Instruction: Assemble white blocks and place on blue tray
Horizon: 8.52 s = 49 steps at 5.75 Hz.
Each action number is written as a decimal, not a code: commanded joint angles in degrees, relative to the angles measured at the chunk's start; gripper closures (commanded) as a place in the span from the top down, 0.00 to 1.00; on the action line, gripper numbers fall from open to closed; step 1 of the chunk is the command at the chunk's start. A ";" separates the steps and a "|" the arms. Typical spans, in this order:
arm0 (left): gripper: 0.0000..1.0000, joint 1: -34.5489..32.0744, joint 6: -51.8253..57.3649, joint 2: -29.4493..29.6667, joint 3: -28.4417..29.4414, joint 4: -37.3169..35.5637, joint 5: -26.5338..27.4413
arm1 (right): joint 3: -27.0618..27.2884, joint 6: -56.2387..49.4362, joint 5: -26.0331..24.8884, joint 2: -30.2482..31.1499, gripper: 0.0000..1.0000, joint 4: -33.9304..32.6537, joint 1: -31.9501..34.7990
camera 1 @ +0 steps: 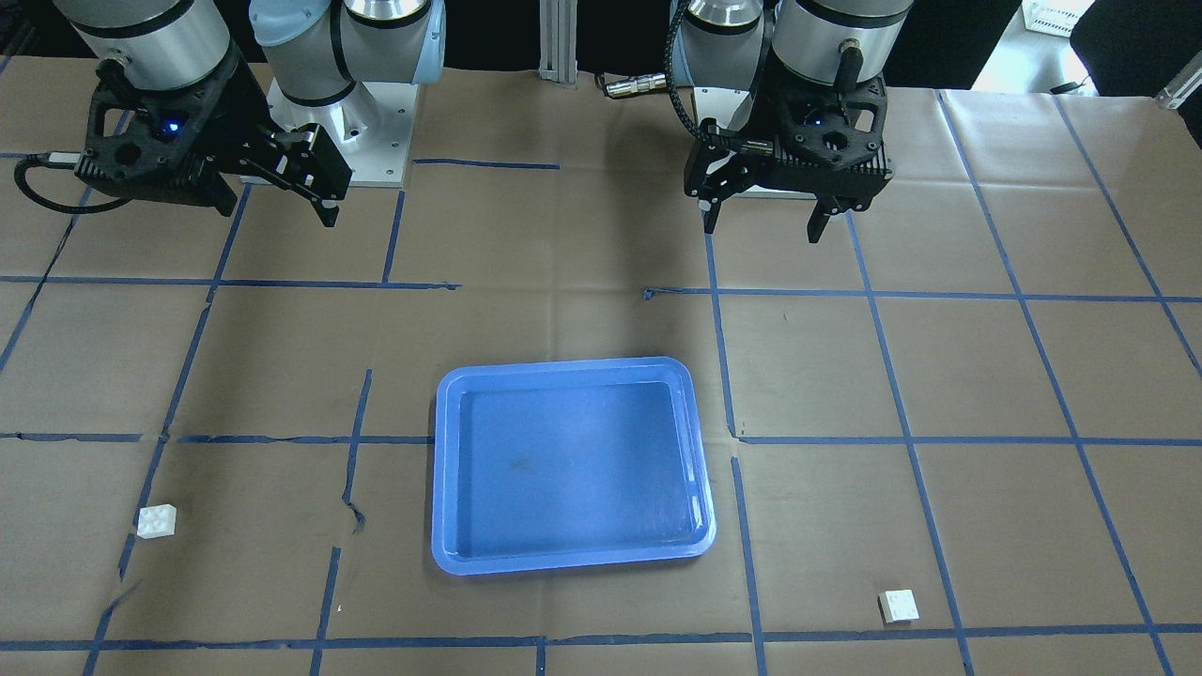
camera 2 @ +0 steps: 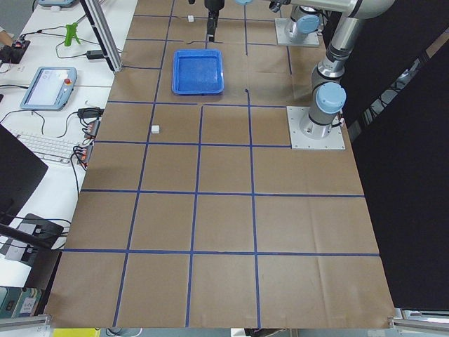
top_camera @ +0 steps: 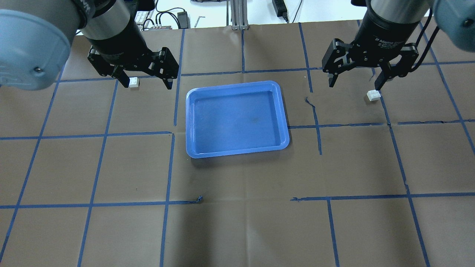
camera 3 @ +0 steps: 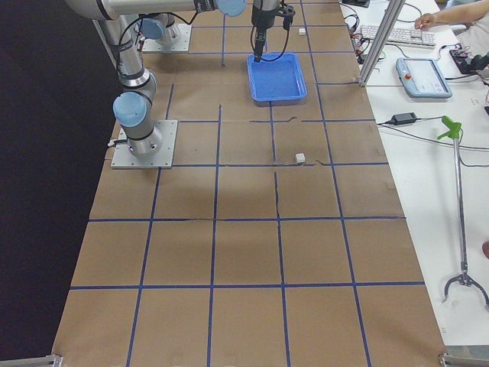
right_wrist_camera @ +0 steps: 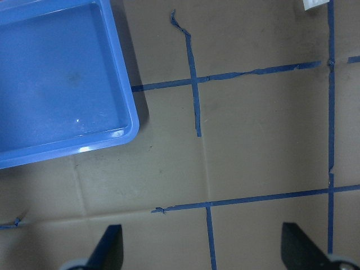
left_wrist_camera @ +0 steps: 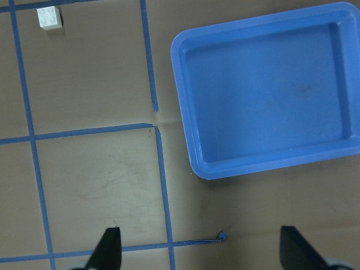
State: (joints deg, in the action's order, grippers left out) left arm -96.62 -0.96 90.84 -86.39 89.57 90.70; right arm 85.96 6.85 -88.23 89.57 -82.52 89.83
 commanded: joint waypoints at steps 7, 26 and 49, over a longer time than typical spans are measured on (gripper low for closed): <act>0.99 8.35 1.23 0.46 1.40 -0.10 -0.62 | 0.09 -38.10 -0.10 -1.75 1.00 -0.18 -2.62; 0.11 8.88 48.05 34.07 6.07 -32.28 -4.13 | -10.46 -146.07 30.93 -44.83 0.37 -11.17 -30.67; 1.00 0.12 26.44 2.59 -2.20 1.39 2.20 | 21.36 -102.01 43.15 -17.57 0.20 -47.41 -6.56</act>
State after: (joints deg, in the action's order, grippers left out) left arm -96.66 33.96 94.13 -88.51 90.70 91.90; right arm 107.36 -101.37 -45.13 73.17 -124.42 78.37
